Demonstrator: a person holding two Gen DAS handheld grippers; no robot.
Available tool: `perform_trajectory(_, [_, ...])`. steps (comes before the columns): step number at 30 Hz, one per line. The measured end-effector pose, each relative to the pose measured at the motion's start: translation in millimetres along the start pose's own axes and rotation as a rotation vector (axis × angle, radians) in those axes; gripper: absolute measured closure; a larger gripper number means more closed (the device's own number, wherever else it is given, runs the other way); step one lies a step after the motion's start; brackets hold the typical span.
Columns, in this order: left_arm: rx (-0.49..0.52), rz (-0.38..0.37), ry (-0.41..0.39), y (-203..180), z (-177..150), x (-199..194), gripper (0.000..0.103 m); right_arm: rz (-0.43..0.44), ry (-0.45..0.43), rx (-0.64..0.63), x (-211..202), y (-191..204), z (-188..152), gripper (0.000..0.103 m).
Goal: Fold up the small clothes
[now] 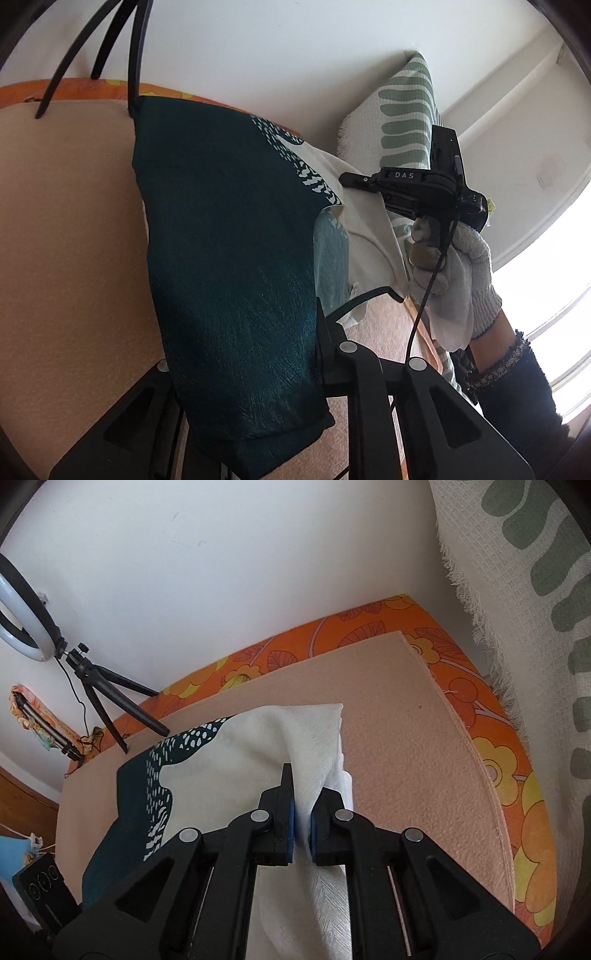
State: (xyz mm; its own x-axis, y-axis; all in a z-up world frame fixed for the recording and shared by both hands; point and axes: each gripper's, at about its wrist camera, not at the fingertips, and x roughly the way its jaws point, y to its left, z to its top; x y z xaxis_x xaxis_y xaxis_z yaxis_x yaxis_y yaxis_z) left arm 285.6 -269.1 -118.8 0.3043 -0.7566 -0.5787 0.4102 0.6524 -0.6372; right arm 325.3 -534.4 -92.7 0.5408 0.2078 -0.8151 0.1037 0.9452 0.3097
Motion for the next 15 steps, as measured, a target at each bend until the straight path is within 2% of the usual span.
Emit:
perform_trajectory(4, [0.027, 0.051, 0.038, 0.1, -9.1, -13.6, 0.084, -0.062, -0.005, 0.037, -2.9, -10.3, -2.0, 0.082])
perform_trajectory(8, [0.051, 0.087, 0.066, 4.3, -21.5, -30.5, 0.084, -0.053, -0.033, 0.064, -21.8, -13.1, -5.2, 0.07])
perform_trajectory(10, [0.065, 0.126, 0.071, 4.8, -25.8, -40.0, 0.084, -0.062, -0.055, 0.07, -33.1, -12.3, -7.6, 0.056])
perform_trajectory(12, [0.084, 0.164, 0.065, 5.8, -30.6, -50.6, 0.084, -0.068, -0.081, 0.084, -45.6, -12.2, -12.3, 0.049])
perform_trajectory(15, [0.106, 0.211, 0.053, -1.0, -31.9, -61.1, 0.079, -0.065, -0.096, 0.098, -59.8, -8.7, -20.0, 0.046])
